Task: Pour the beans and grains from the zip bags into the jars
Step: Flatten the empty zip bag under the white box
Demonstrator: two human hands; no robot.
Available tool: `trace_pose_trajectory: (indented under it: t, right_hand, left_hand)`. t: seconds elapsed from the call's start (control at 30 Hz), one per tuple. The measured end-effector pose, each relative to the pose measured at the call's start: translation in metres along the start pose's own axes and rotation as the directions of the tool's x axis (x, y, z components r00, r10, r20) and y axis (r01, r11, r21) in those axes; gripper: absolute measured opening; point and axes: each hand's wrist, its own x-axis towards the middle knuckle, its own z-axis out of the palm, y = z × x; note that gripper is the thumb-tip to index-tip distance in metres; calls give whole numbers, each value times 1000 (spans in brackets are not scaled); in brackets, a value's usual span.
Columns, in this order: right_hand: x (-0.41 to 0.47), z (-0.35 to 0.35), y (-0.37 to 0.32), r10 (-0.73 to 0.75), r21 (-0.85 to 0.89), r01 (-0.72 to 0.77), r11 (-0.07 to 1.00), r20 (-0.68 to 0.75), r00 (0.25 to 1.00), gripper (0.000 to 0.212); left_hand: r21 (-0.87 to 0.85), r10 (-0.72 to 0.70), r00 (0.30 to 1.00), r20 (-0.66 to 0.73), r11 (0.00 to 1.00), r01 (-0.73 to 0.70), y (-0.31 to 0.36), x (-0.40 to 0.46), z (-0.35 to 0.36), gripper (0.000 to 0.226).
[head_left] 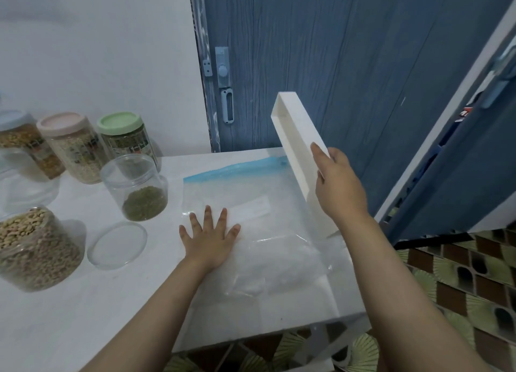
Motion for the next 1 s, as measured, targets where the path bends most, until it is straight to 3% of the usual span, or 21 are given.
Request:
trace_pose_trajectory:
  t: [0.1, 0.17, 0.27, 0.47, 0.6, 0.73, 0.83, 1.0]
  right_hand:
    - [1, -5, -6, -71, 69, 77, 995, -77, 994, 54]
    - [-1, -7, -16, -86, 273, 98, 957, -58, 995, 53]
    - [-5, -8, -29, -54, 494, -27, 869, 148, 988, 53]
    - [11, -25, -37, -14, 545, -224, 808, 397, 918, 60]
    - [-7, 8, -54, -13, 486, -275, 829, 510, 860, 59]
    - [-36, 61, -57, 22, 228, -176, 958, 552, 834, 65]
    - [-47, 74, -43, 63, 36, -95, 995, 518, 853, 74]
    - [-48, 72, -19, 90, 94, -160, 983, 514, 853, 76]
  left_hand:
    - [5, 1, 1000, 3, 1000, -1, 1, 0, -1, 67]
    - [5, -2, 1000, 4, 1000, 2, 2, 0, -2, 67]
    - [-18, -1, 1000, 17, 1000, 2, 1, 0, -4, 66]
    - [-218, -23, 999, 29, 976, 29, -1, 4, -15, 60]
    - [-298, -30, 999, 18, 954, 34, -4, 6, -22, 55]
    - [-317, -30, 999, -20, 948, 22, -7, 5, -18, 52]
    - [-222, -16, 995, -98, 975, -6, -10, 2, -3, 55]
    - [-35, -13, 987, -159, 999, 7, -4, -2, 12, 64]
